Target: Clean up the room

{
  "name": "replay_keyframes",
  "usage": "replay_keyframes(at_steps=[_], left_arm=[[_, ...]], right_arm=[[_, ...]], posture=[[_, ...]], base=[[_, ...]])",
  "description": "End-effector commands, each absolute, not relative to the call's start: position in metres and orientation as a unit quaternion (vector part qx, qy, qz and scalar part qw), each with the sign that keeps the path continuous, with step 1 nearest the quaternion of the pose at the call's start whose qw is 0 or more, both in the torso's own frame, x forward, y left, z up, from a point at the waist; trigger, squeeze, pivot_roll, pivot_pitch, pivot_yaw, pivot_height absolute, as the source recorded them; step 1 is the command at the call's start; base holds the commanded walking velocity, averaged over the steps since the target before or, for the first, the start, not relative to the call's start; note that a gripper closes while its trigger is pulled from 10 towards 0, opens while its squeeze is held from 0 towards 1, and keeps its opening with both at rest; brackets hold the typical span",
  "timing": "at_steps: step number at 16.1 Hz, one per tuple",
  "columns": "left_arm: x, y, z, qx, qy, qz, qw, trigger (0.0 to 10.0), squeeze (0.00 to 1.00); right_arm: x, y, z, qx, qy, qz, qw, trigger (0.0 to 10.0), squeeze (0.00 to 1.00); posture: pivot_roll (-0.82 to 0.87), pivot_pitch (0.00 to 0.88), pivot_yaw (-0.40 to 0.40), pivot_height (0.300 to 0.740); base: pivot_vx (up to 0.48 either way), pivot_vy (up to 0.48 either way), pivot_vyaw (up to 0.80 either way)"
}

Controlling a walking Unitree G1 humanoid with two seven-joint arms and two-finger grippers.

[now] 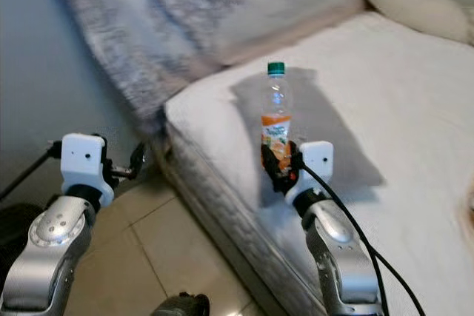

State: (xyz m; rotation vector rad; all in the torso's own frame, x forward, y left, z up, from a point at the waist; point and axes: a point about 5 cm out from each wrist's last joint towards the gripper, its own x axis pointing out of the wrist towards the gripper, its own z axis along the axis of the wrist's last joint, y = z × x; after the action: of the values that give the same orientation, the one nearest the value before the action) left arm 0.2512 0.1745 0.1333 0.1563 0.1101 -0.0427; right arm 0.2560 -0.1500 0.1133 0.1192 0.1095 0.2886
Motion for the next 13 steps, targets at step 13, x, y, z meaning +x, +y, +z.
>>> replay_keyframes(at_steps=[13], left_arm=[[0.248,0.178,0.139,0.087,0.043,-0.02,0.995,10.0,0.0]], right_arm=[[0.25,-0.147,0.107,0.021,0.094,0.121,0.988,10.0,0.0]], posture=[[0.03,0.0,0.038,0.74]], base=[[0.0,0.0,0.65]])
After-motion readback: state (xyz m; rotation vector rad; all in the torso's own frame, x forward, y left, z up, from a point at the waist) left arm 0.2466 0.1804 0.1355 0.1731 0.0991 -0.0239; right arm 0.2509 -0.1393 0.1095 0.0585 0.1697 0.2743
